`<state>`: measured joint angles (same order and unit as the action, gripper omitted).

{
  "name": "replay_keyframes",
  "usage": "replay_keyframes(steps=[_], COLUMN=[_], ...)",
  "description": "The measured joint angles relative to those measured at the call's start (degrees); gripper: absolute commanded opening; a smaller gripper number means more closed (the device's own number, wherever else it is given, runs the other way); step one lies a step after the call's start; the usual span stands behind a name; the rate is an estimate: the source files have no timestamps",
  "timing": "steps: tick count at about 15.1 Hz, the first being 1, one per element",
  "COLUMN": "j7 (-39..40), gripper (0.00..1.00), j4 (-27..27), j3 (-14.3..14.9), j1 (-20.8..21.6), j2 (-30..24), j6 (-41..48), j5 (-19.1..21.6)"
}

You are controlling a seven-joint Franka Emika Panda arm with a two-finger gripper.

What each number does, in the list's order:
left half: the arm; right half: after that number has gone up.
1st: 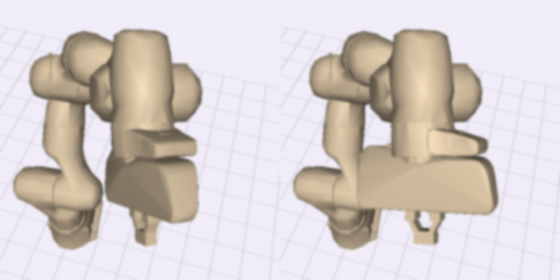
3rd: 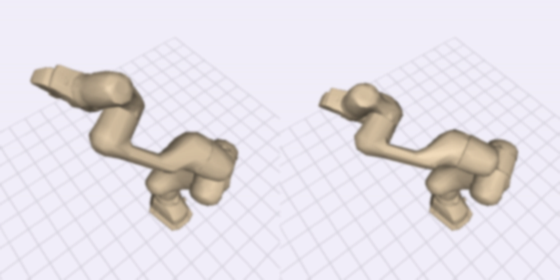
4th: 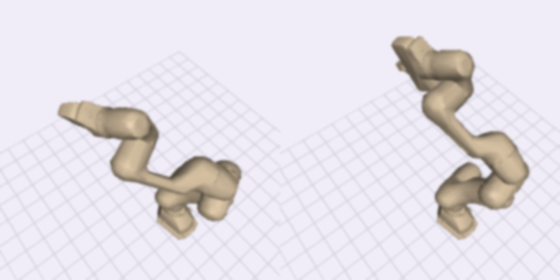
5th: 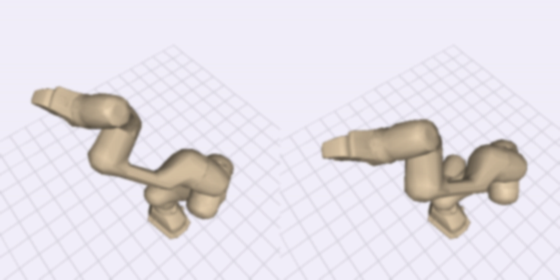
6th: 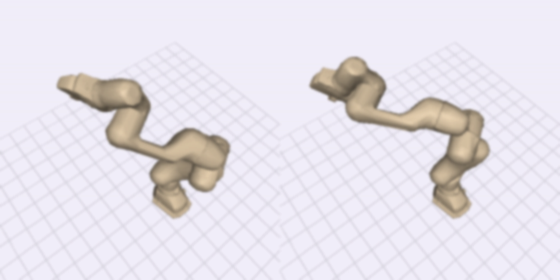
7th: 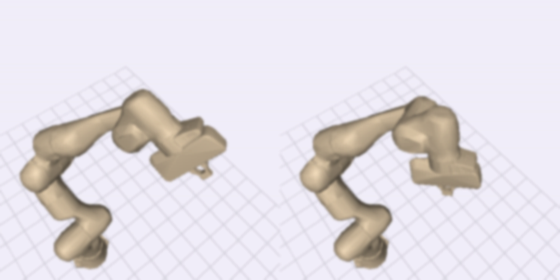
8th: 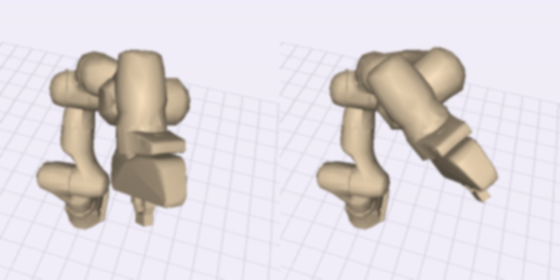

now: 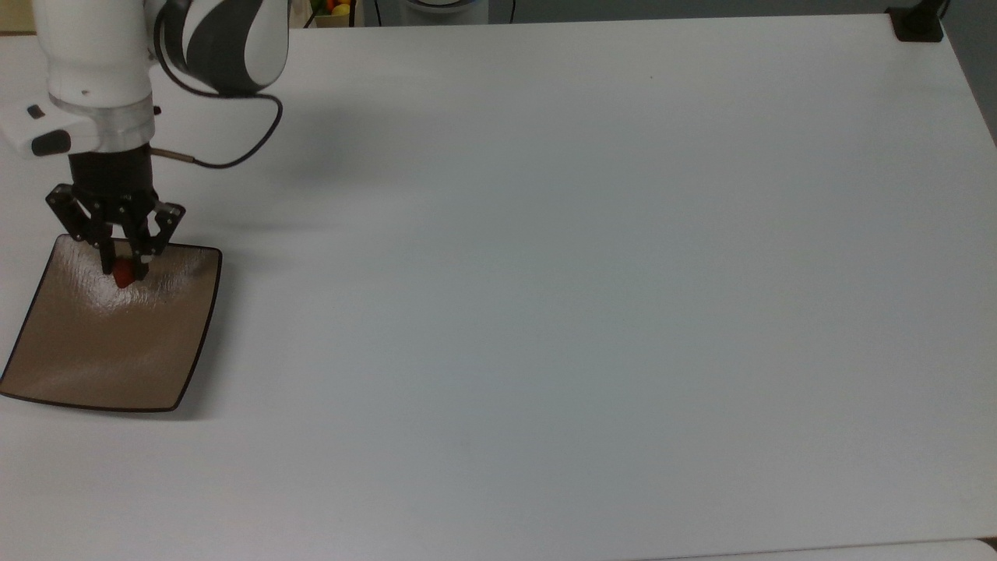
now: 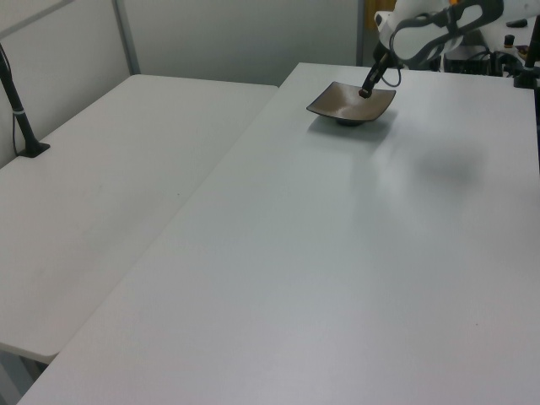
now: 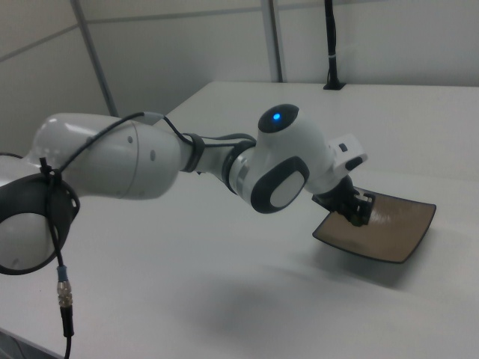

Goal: Strawberries on a ceramic plate
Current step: 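Lower the strawberry onto the plate and open the gripper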

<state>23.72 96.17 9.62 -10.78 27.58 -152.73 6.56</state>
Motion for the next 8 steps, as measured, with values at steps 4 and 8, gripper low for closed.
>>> replay_keyframes(steps=[4, 8], j7=[0.0, 0.0], gripper=[0.15, 0.15], j4=[-1.4, -5.4], j3=[0.0, 0.0], j1=[-1.1, -1.9], j2=[3.7, 8.4], j6=[-5.2, -8.0], j5=[0.0, 0.1])
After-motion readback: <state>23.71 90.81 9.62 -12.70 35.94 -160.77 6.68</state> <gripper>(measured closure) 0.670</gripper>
